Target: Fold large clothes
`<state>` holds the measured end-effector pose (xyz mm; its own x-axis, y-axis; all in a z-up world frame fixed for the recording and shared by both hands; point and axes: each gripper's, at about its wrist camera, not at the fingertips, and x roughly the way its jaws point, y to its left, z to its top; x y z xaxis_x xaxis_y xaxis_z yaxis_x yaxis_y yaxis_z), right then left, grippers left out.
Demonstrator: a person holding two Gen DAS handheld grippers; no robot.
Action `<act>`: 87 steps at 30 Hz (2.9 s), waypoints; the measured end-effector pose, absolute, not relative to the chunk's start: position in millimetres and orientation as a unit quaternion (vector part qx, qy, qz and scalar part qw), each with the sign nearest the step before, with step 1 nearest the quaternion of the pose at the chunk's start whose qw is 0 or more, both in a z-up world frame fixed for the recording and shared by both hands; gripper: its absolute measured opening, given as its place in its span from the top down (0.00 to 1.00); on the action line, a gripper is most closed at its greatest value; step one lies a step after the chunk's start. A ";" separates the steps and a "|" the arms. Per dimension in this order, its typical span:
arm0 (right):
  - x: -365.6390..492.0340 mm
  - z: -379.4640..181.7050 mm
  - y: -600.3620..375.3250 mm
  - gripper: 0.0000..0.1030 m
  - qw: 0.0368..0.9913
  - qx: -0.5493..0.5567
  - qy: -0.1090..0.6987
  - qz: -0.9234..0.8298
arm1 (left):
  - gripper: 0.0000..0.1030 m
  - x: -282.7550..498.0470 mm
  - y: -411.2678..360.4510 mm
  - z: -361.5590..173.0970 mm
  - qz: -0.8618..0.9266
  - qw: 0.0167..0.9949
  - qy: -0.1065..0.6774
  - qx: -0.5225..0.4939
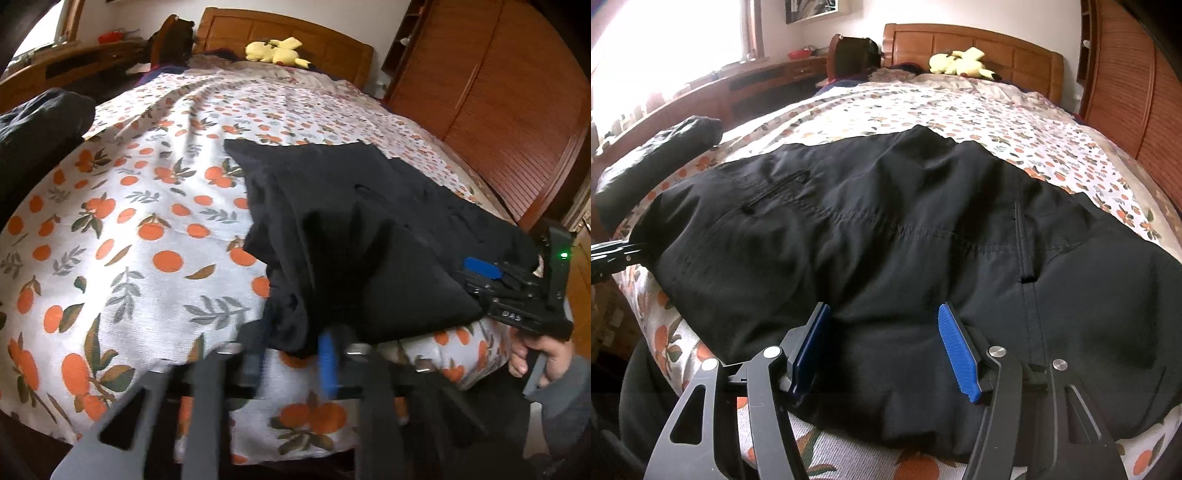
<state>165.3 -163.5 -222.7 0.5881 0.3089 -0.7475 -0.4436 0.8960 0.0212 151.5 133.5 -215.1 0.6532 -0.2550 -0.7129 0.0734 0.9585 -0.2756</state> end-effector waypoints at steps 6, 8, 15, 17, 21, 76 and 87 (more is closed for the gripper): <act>165.6 -223.0 -166.7 0.44 0.886 -0.078 0.399 0.221 | 0.90 151.5 117.7 -176.4 -0.088 0.920 0.368 -0.099; 166.3 -221.5 -168.7 0.44 0.885 -0.077 0.400 0.225 | 0.91 154.2 105.5 -156.9 -0.093 0.929 0.349 -0.083; 162.4 -206.7 -192.4 0.43 0.884 -0.061 0.402 0.230 | 0.91 176.0 46.4 -86.9 -0.149 0.944 0.287 -0.059; 161.1 -201.1 -209.0 0.43 0.884 -0.044 0.401 0.235 | 0.92 180.8 26.3 -74.4 -0.165 0.945 0.278 -0.051; 159.1 -190.8 -233.8 0.44 0.886 -0.028 0.397 0.238 | 0.92 191.5 -20.7 -55.0 -0.205 0.942 0.262 -0.036; 176.0 -73.9 -257.4 0.29 0.932 -0.052 0.308 0.182 | 0.03 200.2 -4.7 -99.9 -0.183 0.936 0.300 -0.017; 236.2 -89.8 -235.4 0.27 0.910 -0.065 0.364 0.187 | 0.03 190.9 30.9 -111.9 -0.146 0.940 0.309 -0.022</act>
